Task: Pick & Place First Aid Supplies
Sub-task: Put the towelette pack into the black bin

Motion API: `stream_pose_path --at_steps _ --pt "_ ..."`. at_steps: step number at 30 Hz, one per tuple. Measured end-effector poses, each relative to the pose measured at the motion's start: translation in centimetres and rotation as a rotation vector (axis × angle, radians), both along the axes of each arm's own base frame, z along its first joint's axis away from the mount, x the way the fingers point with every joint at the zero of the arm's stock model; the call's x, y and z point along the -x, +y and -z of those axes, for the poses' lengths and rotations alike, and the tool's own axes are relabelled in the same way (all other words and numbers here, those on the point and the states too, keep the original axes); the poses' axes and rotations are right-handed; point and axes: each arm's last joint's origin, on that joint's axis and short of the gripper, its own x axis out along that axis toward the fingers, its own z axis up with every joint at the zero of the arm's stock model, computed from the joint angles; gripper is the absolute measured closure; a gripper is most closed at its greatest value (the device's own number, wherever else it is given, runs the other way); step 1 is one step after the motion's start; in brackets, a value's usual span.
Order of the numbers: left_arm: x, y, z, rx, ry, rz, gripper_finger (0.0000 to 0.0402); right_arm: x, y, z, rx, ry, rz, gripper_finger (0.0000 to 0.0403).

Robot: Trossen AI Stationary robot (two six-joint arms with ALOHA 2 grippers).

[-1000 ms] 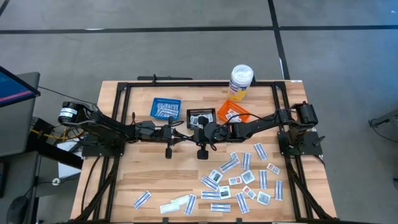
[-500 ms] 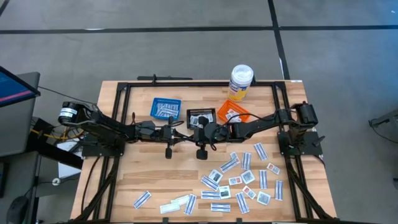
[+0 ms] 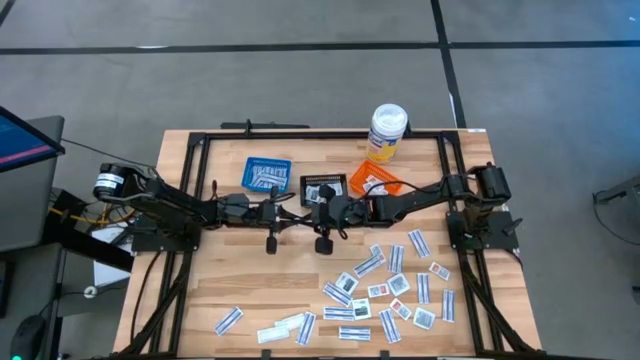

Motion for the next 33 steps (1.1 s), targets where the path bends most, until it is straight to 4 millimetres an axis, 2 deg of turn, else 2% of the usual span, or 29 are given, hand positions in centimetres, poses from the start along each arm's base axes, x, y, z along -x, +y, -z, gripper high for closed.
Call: stream_pose_path --at_steps 4,11,18,26,33 --pt "0.0 0.0 0.0 0.005 0.000 -0.003 0.0392 0.0 0.0 0.0 0.010 0.002 -0.006 0.0397" --pt "0.0 0.1 0.0 0.016 0.000 -0.029 0.0359 0.0 0.1 0.0 0.008 0.002 -0.003 0.0400" --pt "0.0 0.2 0.0 0.018 0.001 -0.082 0.0331 0.2 -0.1 0.3 -0.064 0.039 0.057 0.0401" --pt "0.0 0.4 -0.1 -0.014 -0.007 -0.108 0.0325 0.7 -0.5 0.9 -0.095 0.078 0.251 0.0401" --pt "0.0 0.4 -0.2 -0.016 -0.019 -0.108 0.0325 1.4 -1.3 1.4 -0.116 0.066 0.574 0.0401"
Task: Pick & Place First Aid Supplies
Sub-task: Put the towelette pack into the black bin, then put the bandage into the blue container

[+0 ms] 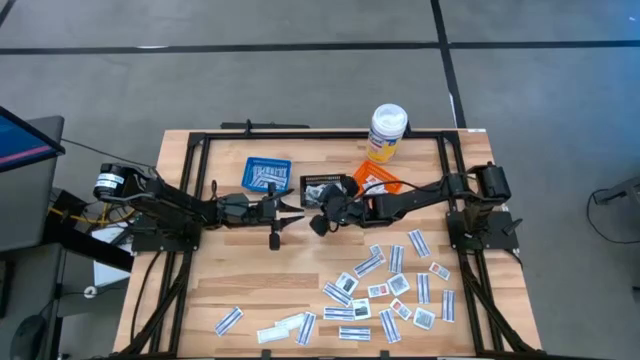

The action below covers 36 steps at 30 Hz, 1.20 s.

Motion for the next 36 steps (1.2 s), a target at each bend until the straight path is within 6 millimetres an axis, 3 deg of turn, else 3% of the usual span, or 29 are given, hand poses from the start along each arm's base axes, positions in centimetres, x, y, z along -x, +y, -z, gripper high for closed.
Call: stream_pose_path --at_steps 14,23,36 --pt "0.0 0.6 0.0 0.004 -0.003 -0.024 0.0325 1.2 -2.2 1.2 -0.090 0.097 0.159 0.0380" --pt "0.0 0.6 0.0 0.038 -0.006 -0.022 0.0325 1.2 -2.4 1.2 -0.090 0.098 0.164 0.0342" --pt "0.0 0.3 0.0 0.057 -0.006 0.042 0.0325 1.2 -2.4 1.2 -0.092 0.099 0.161 0.0339"
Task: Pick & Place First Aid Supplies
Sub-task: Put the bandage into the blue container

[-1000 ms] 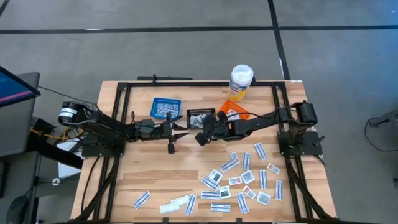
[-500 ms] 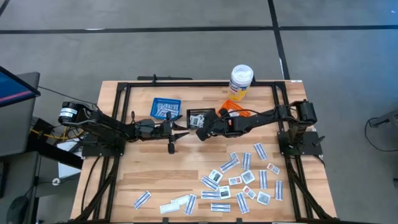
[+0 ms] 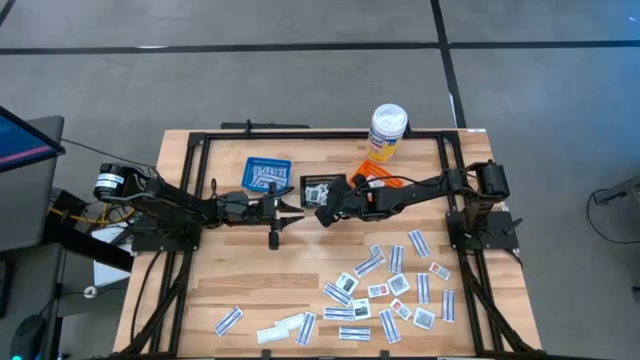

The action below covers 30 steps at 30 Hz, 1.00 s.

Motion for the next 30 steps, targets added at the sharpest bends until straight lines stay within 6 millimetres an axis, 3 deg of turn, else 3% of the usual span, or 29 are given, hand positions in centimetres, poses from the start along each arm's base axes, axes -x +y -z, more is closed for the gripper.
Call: stream_pose_path --at_steps 5,12,17,21,25,30 --pt "0.1 -1.6 0.2 0.122 0.018 0.131 0.0325 0.0 0.0 0.0 0.007 0.007 -0.009 0.0339" --pt "0.7 -6.8 0.9 0.133 0.183 0.234 0.0325 0.0 0.0 0.0 0.023 0.023 -0.028 0.0339" --pt "0.6 -10.5 0.4 0.124 0.526 0.252 0.0325 0.0 0.0 0.0 0.023 0.022 -0.028 0.0339" --pt "1.7 -12.3 -0.7 0.170 0.806 0.219 0.0325 0.0 0.0 0.0 0.024 0.021 -0.029 0.0339" --pt "3.4 -14.4 -1.6 0.335 0.997 0.276 0.0325 0.0 0.0 0.0 0.024 0.021 -0.029 0.0339" --pt "5.8 -16.9 -0.7 0.521 1.148 0.309 0.0325 0.0 0.0 0.0 0.024 0.021 -0.029 0.0339"
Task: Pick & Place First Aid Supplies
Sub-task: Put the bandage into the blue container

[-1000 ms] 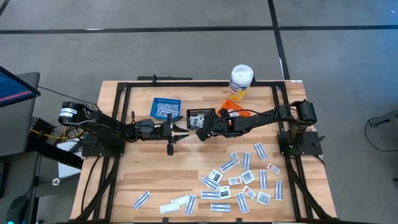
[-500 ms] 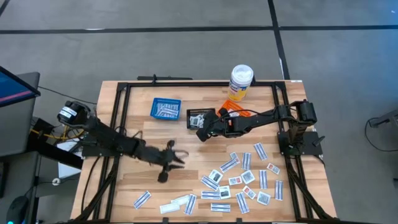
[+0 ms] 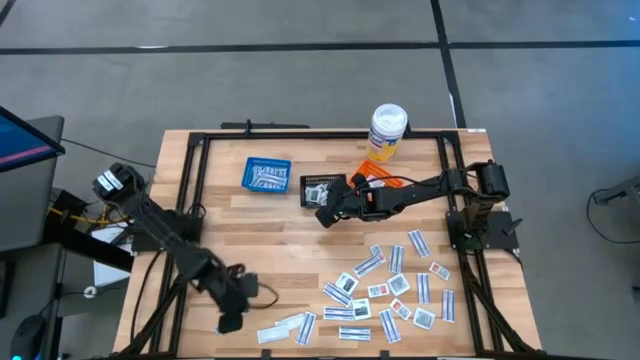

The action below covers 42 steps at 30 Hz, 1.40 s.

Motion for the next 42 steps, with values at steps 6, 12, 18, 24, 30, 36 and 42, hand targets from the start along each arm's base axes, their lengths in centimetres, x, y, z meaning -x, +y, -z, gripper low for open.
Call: stream_pose_path --at_steps 6,12,18,24,30,36,42 --pt "2.1 -1.8 2.3 -0.011 0.118 0.047 0.0326 0.0 0.0 0.0 0.000 0.000 0.000 0.0339" --pt "2.4 -2.2 4.2 -0.075 0.146 0.056 0.0334 0.0 0.0 0.0 0.000 -0.003 0.000 0.0339" --pt "1.2 -0.5 5.2 -0.308 -0.050 -0.096 0.0348 0.0 0.0 0.0 0.000 -0.004 0.000 0.0339" --pt "-1.3 2.7 5.3 -0.591 -0.195 -0.259 0.0352 0.0 0.0 0.0 0.000 -0.004 0.000 0.0339" --pt "-4.1 6.9 5.2 -0.701 -0.171 -0.390 0.0352 0.0 0.0 0.0 0.000 -0.004 0.000 0.0339" --pt "-4.8 8.8 4.2 -0.600 -0.110 -0.197 0.0332 0.0 0.0 0.0 0.000 -0.004 0.000 0.0339" --pt "-4.0 9.7 1.3 -0.462 -0.202 -0.081 0.0289 0.0 0.0 0.0 0.000 -0.004 0.000 0.0339"
